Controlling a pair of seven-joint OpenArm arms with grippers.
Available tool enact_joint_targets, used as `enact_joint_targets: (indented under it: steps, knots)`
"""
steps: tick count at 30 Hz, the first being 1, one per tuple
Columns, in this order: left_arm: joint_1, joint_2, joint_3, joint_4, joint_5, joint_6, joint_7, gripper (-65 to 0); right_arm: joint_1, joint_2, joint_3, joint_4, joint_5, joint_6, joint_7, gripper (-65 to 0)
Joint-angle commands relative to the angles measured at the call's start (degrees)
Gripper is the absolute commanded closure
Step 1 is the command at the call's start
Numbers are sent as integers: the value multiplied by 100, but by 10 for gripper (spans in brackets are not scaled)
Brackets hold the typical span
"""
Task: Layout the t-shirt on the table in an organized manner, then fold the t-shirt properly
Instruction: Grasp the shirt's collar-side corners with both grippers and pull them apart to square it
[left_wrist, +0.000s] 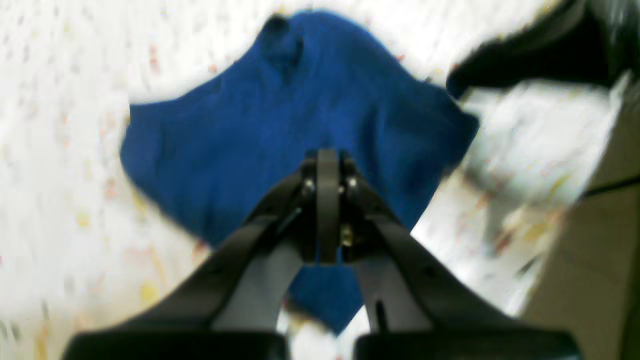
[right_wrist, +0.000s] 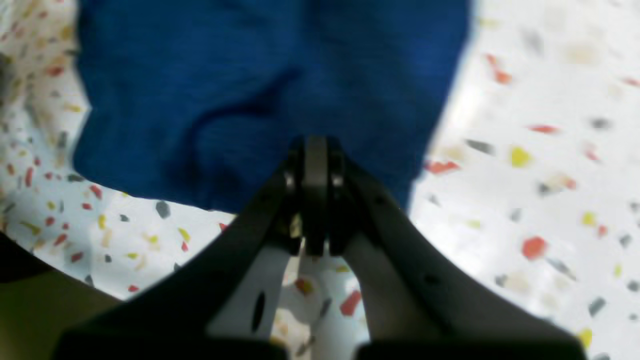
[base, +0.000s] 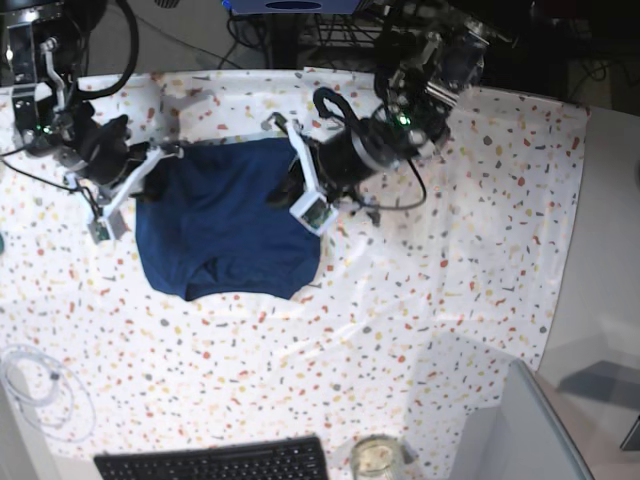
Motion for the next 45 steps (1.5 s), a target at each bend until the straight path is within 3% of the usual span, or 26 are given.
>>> enact_joint_targets:
  steps: [1,12,18,24,27,31,36,45]
  knots:
    - [-25,53,-1,-22,67,18,-310,0,127,104,4,-84,-19,9,107,0]
    - [19,71,-80,-1006,410,54,-415,0,373,166,48,-1570,-19,36,502,0]
    - [107,-61,-80,-971,375,54,-380,0,144,262,66,-1420,-19,36,502,0]
    - [502,-281,-107,198,375,62,-362,0,-357,262,470,-40,-19,0,449,0]
    - [564,-237,-265,471,349,62,-362,0,-418,236,444,443,-19,0,63,0]
    - [467,9,-282,154,410,62,-371,0,-269,43,330,311,-28,0,-104,0]
    - [397,80,-221,-611,410,62,-389,0,-260,51,66,-31,-28,27,-104,0]
    - [652,-272,-291,-637,410,62,-380,0,-577,51,83,-58,-28,27,-113,0]
